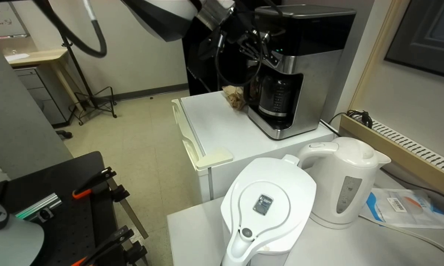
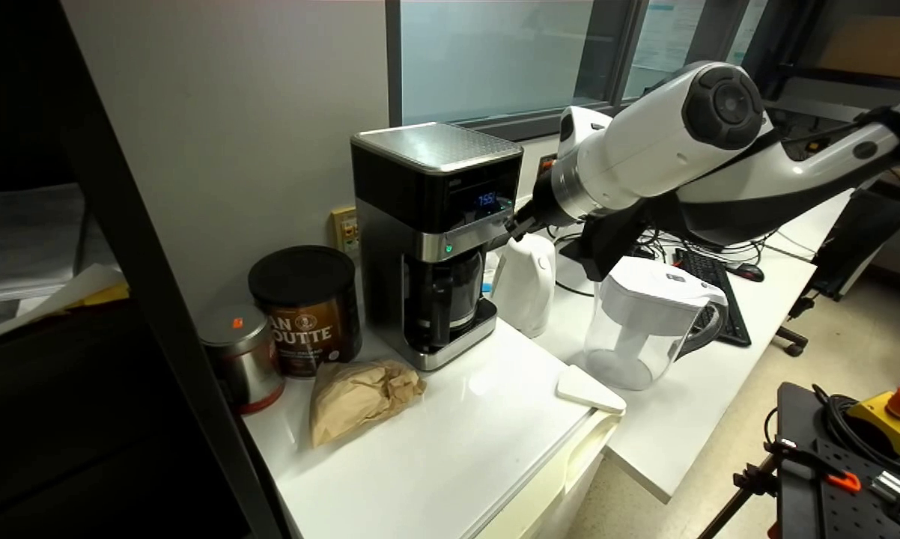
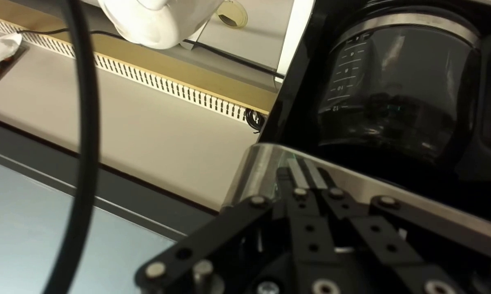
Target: Press a button on the coffee maker machine
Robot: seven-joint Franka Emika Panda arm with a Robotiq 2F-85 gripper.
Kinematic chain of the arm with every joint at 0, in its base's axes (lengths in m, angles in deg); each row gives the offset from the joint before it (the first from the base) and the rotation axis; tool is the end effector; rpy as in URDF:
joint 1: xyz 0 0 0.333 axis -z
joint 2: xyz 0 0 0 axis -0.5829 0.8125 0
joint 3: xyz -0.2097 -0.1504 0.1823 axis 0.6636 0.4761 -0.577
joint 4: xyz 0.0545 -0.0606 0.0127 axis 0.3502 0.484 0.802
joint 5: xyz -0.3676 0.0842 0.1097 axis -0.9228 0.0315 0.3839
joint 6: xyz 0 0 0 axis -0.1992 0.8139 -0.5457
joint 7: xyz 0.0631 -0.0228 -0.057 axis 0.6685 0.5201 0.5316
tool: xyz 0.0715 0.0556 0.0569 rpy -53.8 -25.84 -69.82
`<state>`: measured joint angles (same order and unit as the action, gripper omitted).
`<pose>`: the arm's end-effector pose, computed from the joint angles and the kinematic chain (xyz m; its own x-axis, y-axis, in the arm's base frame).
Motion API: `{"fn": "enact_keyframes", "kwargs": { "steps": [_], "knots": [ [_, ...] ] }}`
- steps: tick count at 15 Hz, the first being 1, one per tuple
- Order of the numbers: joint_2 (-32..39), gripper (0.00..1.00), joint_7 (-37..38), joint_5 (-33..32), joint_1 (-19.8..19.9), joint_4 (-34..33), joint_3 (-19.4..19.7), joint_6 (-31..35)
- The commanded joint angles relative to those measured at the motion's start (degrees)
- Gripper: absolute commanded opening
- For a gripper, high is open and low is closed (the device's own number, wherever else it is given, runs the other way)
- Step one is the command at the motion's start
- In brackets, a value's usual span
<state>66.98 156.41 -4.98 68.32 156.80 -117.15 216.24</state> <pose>0.5762 0.0676 0.3507 0.7281 0.1642 0.6655 -0.1419 -0.9137 0.3807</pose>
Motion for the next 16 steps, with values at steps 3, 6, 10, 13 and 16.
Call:
{"fn": "enact_keyframes", "kwargs": {
  "steps": [3, 6, 10, 13, 16],
  "knots": [
    [-1.8, 0.0, 0.1, -0.3, -5.1, 0.9, 5.3, 5.0],
    [-6.1, 0.0, -1.2, 0.6, -4.3, 5.6, 4.7, 12.1],
    [-12.3, 0.0, -1.8, 1.4, -4.0, 11.6, 4.8, 20.7],
    [-16.2, 0.0, -0.8, 1.3, -4.1, 14.3, 5.4, 24.2],
    [-18.5, 0.0, 0.7, 1.1, -4.0, 14.5, 5.8, 24.8]
  ]
}}
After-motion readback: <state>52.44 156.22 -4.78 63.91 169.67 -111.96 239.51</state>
